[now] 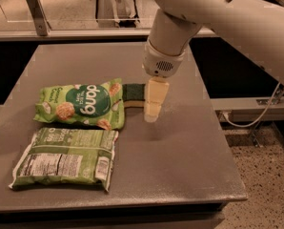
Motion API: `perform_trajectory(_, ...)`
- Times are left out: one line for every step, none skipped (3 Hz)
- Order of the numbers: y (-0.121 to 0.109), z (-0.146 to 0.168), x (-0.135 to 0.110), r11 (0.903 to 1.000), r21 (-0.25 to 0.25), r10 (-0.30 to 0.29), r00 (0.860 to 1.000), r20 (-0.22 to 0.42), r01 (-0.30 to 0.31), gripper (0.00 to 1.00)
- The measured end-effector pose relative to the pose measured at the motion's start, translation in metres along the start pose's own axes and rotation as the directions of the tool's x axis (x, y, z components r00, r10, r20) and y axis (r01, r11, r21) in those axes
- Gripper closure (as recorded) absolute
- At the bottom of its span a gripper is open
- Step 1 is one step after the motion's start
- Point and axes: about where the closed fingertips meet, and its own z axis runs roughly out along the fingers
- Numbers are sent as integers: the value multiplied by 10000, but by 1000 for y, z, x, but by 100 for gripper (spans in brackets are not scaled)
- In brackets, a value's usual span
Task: Pick sponge
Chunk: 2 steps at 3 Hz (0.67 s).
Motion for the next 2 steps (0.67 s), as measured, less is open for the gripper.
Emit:
perform_trajectory(-25,22,12,9992,-405,47,9999,-116,-52,0)
perform_trajectory(-48,41,17,9978,-660,74,9996,-271,-92,0)
